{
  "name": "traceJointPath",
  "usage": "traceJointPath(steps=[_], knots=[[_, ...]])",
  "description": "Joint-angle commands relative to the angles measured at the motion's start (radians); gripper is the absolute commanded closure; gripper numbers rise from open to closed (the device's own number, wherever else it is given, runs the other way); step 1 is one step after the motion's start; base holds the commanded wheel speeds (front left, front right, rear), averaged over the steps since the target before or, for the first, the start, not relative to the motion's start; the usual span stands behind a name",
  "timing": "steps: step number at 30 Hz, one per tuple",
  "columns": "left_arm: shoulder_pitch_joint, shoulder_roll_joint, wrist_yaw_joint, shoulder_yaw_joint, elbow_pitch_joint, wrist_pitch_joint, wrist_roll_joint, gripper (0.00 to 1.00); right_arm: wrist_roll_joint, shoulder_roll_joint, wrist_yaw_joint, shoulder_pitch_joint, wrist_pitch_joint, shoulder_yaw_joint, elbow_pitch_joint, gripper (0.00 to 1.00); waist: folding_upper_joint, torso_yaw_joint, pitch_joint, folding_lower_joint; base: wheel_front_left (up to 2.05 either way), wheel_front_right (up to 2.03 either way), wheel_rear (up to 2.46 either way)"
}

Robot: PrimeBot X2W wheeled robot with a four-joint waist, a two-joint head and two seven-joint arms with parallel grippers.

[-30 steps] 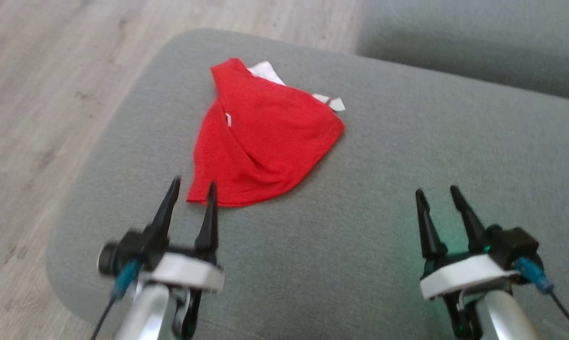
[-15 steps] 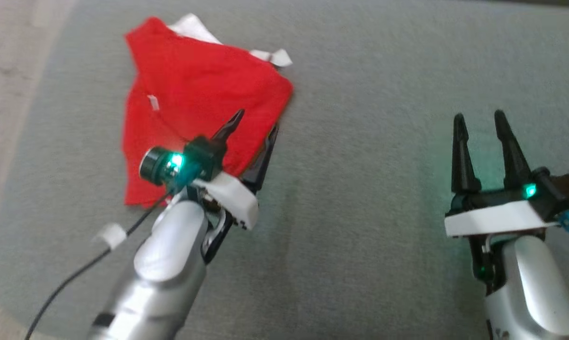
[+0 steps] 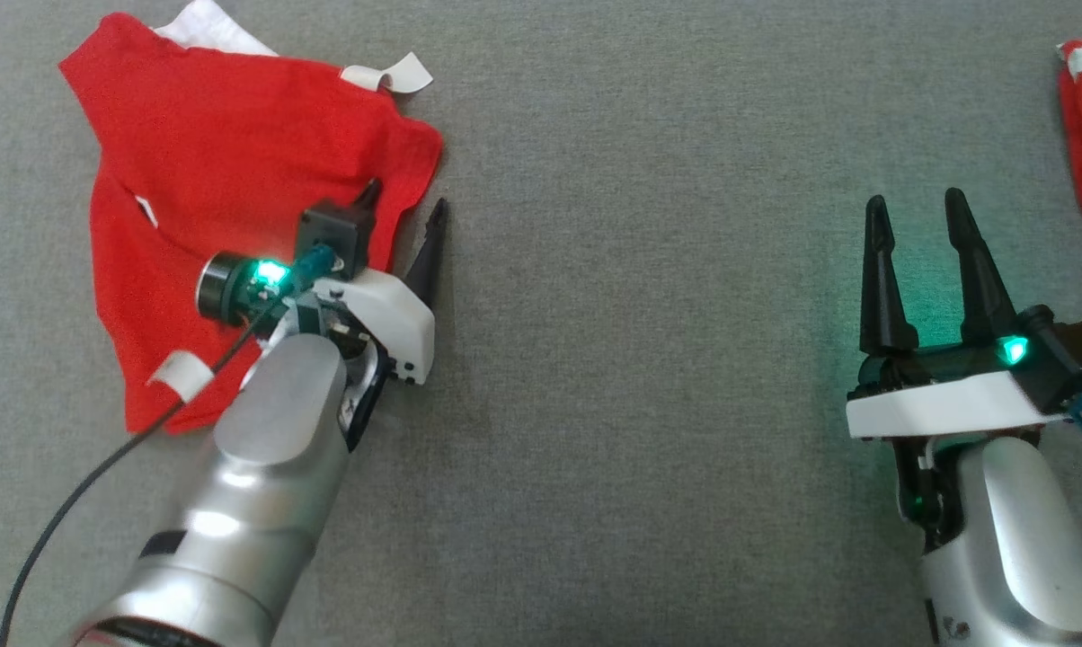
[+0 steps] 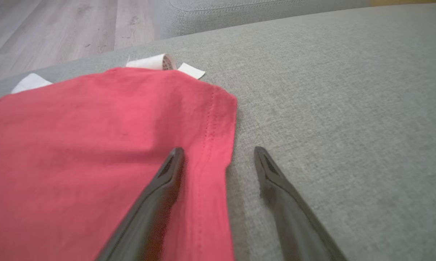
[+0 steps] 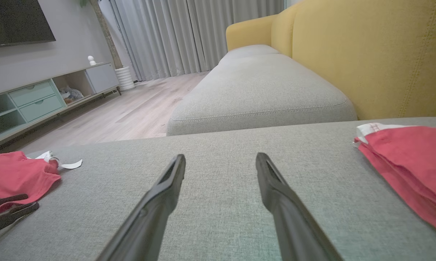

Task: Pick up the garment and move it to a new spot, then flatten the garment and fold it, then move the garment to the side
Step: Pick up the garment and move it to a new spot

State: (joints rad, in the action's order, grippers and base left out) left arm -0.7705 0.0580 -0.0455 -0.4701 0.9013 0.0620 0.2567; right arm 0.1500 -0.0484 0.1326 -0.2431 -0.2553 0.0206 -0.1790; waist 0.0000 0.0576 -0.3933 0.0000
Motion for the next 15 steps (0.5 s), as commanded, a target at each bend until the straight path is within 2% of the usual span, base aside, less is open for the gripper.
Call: traceJointPath(steps=[1,2,8,15], knots=[[-0.016,0.027,-0.006,0.029,0.018,-0.02,0.009,0.15,0.009,-0.002,-0.002,-0.017,-0.006,0.024,0.035,0.0,0.0,-0.003,0.003,0.0,0.0,0.0,0.0],[-0.02,0.027,-0.008,0.03,0.03,-0.02,0.013,1.0,0.01,-0.002,-0.002,-0.019,-0.006,0.024,0.035,0.0,0.0,-0.004,0.005,0.0,0.0,0.0,0.0],[-0.038,0.025,-0.044,0.027,0.043,0.044,0.037,1.0,0.023,-0.002,-0.002,-0.026,-0.006,0.033,0.022,0.0,0.0,-0.026,0.04,0.0,0.0,0.0,0.0],[-0.077,0.026,-0.077,0.001,-0.031,0.122,0.069,1.0,0.063,-0.002,-0.002,-0.019,-0.006,0.037,0.008,0.0,0.0,-0.084,0.107,0.0,0.0,0.0,0.0]])
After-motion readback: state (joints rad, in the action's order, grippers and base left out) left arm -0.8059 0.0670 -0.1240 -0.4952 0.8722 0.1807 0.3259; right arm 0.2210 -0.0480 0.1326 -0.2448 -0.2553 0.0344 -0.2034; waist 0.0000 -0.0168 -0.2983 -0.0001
